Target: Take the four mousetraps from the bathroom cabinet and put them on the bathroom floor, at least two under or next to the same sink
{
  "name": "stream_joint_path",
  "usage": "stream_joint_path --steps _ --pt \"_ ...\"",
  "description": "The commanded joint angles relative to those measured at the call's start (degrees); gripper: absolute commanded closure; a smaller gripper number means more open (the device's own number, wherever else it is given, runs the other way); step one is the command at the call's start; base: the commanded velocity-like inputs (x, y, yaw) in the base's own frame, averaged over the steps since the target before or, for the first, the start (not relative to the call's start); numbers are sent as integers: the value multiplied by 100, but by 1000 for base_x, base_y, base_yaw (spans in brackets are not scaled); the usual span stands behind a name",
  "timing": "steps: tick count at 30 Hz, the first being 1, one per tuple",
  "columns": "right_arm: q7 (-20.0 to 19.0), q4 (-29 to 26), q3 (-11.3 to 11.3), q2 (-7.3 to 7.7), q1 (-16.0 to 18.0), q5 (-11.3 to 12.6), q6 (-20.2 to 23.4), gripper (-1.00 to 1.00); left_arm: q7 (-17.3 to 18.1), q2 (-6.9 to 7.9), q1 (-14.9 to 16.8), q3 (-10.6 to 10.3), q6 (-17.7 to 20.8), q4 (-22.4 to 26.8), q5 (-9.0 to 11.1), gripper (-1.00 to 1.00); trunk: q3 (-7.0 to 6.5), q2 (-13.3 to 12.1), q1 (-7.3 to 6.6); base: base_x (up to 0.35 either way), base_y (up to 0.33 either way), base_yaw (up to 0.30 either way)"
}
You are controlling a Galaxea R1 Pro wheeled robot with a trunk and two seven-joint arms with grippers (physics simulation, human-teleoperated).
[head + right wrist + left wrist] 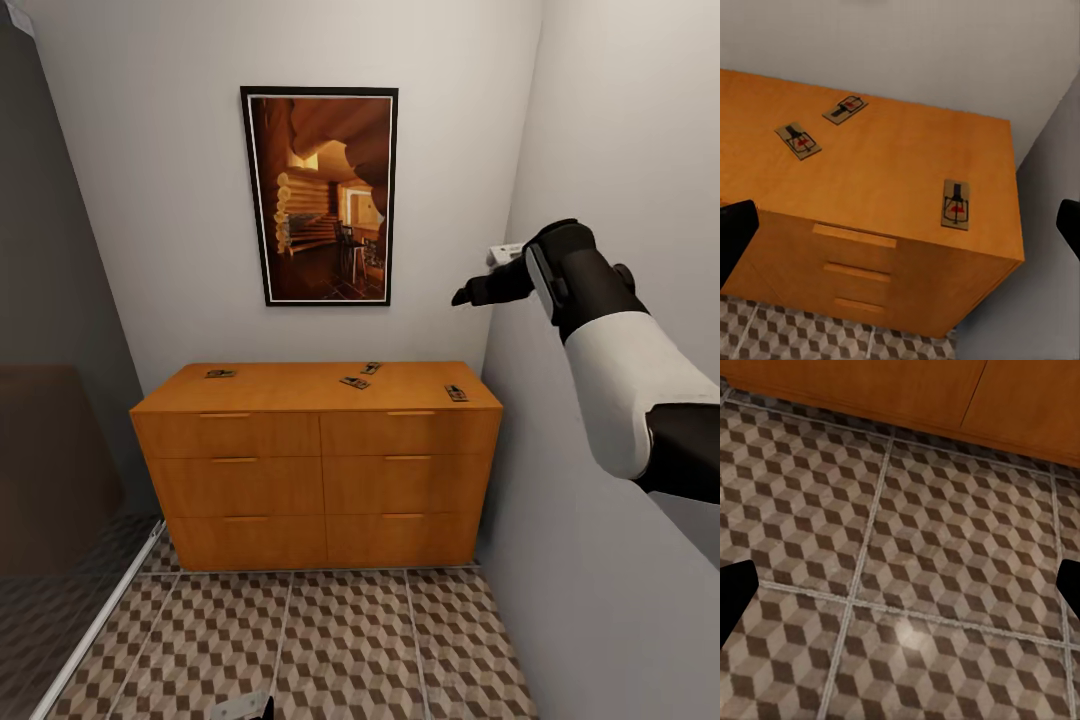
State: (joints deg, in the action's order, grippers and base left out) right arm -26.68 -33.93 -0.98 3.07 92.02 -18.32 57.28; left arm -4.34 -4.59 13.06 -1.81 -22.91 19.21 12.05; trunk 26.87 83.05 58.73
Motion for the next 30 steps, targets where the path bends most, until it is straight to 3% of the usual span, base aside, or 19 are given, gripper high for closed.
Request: stream_joint_path --steps 1,9,12,23,30 --pt "-60 -6 35 5 3 -43 13 -100 -23 -1 4 -23 -19 -14 26 -100 6 3 0 0 0 0" --pt "-389 -1 752 17 -1 181 11 -100 -23 10 4 -28 -40 -321 19 -100 6 3 0 0 0 0" --pt "-485 2 854 18 -3 209 11 -100 -23 21 4 -29 -44 -368 18 -100 6 3 0 0 0 0" --pt "-451 263 913 23 -76 115 2 -100 -23 28 4 -30 -47 -399 17 -100 6 3 0 0 0 0" --pt "-84 579 909 20 -100 -312 -158 -100 -23 26 4 -30 -47 -400 17 -100 6 3 0 0 0 0"
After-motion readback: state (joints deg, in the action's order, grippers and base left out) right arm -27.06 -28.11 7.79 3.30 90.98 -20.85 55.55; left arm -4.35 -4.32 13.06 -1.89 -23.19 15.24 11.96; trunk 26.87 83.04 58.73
